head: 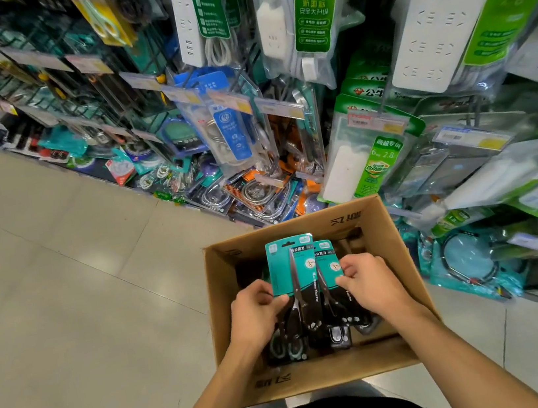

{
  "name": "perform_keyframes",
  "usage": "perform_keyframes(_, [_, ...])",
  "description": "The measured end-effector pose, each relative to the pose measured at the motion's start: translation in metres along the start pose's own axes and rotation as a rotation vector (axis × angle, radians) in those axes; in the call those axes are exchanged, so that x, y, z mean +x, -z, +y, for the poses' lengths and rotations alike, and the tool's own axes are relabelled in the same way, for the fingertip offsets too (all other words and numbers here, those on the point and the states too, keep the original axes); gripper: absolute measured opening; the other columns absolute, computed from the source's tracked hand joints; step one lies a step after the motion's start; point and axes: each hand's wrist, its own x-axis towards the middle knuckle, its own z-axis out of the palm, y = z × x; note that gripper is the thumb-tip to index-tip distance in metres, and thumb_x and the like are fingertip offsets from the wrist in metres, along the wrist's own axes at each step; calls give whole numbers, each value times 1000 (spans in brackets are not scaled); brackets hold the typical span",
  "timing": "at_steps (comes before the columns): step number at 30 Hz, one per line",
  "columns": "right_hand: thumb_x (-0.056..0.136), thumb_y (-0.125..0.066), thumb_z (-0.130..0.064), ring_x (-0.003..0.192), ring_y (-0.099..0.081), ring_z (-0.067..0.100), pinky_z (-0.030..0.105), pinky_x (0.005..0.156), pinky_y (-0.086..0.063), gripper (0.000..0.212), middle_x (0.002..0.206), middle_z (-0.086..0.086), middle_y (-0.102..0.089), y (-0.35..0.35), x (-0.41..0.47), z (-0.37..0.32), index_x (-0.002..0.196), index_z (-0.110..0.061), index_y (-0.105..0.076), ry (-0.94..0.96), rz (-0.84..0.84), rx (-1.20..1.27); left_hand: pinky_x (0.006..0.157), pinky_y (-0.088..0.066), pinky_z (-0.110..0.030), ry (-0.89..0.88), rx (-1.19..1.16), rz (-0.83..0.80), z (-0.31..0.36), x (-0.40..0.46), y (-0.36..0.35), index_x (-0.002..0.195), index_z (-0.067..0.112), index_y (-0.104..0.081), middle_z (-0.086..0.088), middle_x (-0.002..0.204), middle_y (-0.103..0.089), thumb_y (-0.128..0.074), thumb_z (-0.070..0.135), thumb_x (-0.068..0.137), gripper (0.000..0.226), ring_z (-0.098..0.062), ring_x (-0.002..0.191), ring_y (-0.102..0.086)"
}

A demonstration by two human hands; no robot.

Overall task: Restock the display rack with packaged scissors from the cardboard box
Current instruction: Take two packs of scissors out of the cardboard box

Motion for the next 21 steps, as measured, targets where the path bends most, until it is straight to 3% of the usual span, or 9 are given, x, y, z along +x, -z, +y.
perform_keyframes(5, [90, -69, -23, 94, -64, 5, 24, 84, -53, 21, 102, -9, -71, 9, -12, -2, 110, -23, -70, 95, 80, 138, 75, -62, -32, -74, -57, 86, 16, -10, 23, 86, 20, -65, 5, 89, -74, -75, 24, 86, 10, -8, 83, -72])
perform_keyframes(12, [87, -71, -18, 86, -67, 2, 26, 82, -54, 20, 91, -16, -74, 15, -34, -39, 103, -30, -73, 253, 182, 316, 70, -58, -20, -279, -183, 136, 34, -19, 77, 84, 24, -67, 6, 79, -72, -77, 17, 83, 12, -3, 79, -69])
perform_keyframes(16, [85, -73, -15, 75, -63, -6, 15, 74, -49, 30, 84, -24, -73, 12, -48, -83, 91, -44, -69, 340, 238, 432, 65, -53, -11, -369, -294, 146, 29, -21, 117, 81, 32, -67, 14, 76, -72, -75, 16, 85, 19, 8, 69, -65])
perform_keyframes(21, [86, -72, -7, 77, -68, -5, 8, 69, -50, 34, 86, -18, -75, -12, -73, -159, 87, -42, -75, 459, 241, 566, 70, -57, -17, -438, -402, 184, -1, -23, 192, 84, 31, -68, 13, 78, -73, -74, 16, 86, 17, -1, 75, -69])
